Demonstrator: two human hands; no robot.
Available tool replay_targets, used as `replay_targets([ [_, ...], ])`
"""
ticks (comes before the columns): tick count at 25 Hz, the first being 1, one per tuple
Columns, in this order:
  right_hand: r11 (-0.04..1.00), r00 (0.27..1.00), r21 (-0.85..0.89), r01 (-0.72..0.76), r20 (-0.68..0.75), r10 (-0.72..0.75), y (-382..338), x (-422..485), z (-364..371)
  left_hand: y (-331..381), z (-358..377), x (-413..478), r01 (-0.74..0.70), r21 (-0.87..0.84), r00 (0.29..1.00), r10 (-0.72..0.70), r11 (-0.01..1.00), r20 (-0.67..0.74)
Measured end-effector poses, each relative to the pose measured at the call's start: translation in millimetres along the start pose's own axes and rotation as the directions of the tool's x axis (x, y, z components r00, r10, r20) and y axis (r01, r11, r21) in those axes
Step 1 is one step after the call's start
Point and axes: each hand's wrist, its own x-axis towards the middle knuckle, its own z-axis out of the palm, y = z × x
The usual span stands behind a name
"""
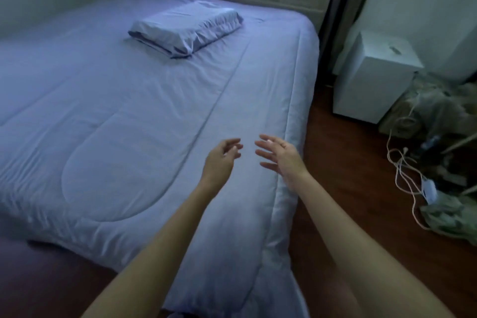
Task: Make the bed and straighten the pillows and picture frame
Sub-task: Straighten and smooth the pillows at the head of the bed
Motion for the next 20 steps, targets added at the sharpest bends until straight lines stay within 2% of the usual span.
replay_targets([
  [2, 0.996, 0.994, 0.075, 0.042, 0.1, -0.049, -34.6, -6.9, -30.9, 37.6, 24.0, -9.4, -0.028, -0.246, 0.986, -0.013, 0.969, -0.164],
  [4, 0.996, 0.978, 0.067, 0.053, 0.199, -0.065, -58.3, -15.9, -58.7, 66.5, 46.9, -25.7, -0.061, -0.476, 0.954, -0.089, 0.877, -0.285],
  [6, 0.997, 0.955, 0.016, 0.072, 0.287, -0.074, -72.4, -19.3, -84.1, 85.1, 70.7, -39.5, -0.116, -0.612, 0.924, -0.141, 0.783, -0.356],
  [11, 0.993, 0.928, -0.034, 0.115, 0.361, -0.095, -84.5, -6.3, -132.0, 88.8, 109.5, -47.2, -0.126, -0.594, 0.897, -0.165, 0.794, -0.411],
  [14, 0.994, 0.915, -0.079, 0.073, 0.401, -0.035, -76.4, 7.1, -151.4, 77.1, 124.9, -44.9, -0.097, -0.573, 0.879, -0.2, 0.814, -0.433],
  [20, 0.983, 0.879, -0.15, 0.102, 0.477, -0.018, -82.1, 80.0, -184.8, 50.0, 162.4, 14.9, -0.034, -0.558, 0.787, -0.322, 0.829, -0.527],
])
